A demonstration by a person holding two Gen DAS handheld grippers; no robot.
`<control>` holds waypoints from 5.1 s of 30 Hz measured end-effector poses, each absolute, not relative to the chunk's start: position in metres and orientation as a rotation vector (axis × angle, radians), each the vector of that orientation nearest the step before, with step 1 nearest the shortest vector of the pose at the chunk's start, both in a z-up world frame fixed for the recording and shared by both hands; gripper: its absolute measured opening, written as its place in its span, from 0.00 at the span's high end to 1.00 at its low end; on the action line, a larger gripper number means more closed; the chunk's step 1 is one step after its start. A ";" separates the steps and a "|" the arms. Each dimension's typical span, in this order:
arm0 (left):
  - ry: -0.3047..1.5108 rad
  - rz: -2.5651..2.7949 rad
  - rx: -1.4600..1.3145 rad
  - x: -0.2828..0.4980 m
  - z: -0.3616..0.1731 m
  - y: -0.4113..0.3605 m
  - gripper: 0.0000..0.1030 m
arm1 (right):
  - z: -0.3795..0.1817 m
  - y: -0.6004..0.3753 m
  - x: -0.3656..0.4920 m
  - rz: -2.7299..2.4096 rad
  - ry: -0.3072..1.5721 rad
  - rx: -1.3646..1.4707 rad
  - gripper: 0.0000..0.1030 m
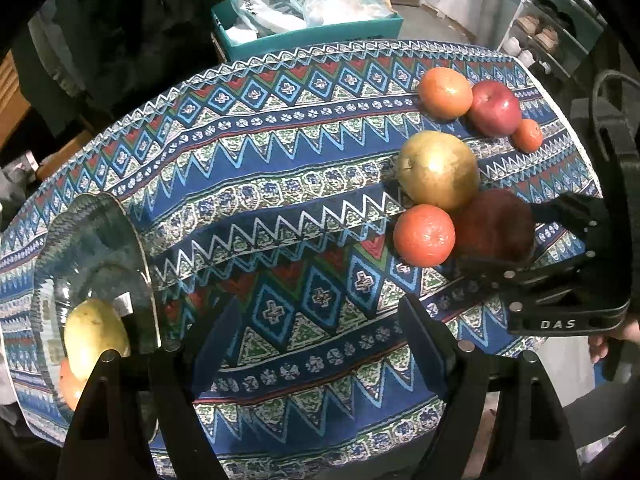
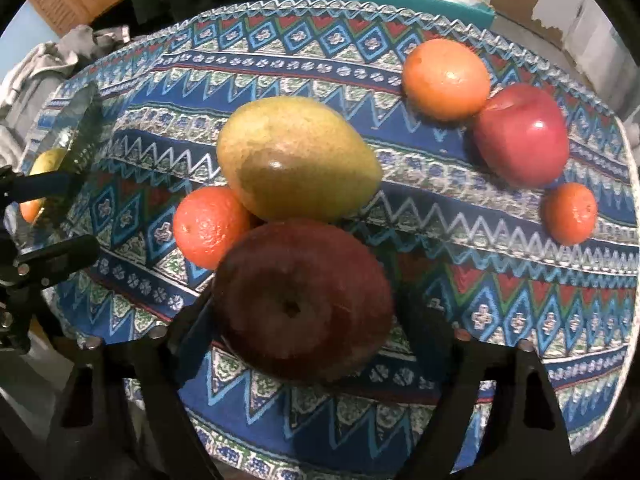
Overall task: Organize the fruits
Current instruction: 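Move the left tool onto a small tangerine while the right tool closes on the large red apple, then close the left tool on the tangerine and lift it while the right tool lifts the red apple, then carry the tangerine over the glass bowl with the left tool while the right tool carries the apple there, then lower the tangerine into the bowl with the left tool while the right tool lowers the apple in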
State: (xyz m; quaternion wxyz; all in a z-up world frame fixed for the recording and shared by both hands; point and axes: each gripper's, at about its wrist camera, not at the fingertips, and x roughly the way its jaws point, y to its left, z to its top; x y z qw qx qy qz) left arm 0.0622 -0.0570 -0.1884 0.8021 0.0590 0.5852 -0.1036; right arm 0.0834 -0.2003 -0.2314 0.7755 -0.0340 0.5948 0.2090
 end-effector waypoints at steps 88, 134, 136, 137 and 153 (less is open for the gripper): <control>0.911 -0.348 -0.031 0.040 -0.054 -0.070 0.56 | -0.032 -0.232 0.049 0.410 0.805 0.027 0.24; 0.920 -0.013 -0.298 0.029 -0.075 0.152 0.56 | -0.040 -0.009 0.097 0.671 0.896 -0.052 0.24; 0.931 0.021 -0.298 0.032 -0.081 0.162 0.56 | -0.049 0.004 0.103 0.683 0.917 -0.056 0.24; 0.938 0.035 -0.301 0.033 -0.085 0.168 0.56 | -0.053 0.009 0.105 0.687 0.927 -0.059 0.24; 1.088 0.180 -0.368 0.051 -0.157 0.216 0.56 | -0.126 0.079 0.131 0.734 1.087 -0.091 0.24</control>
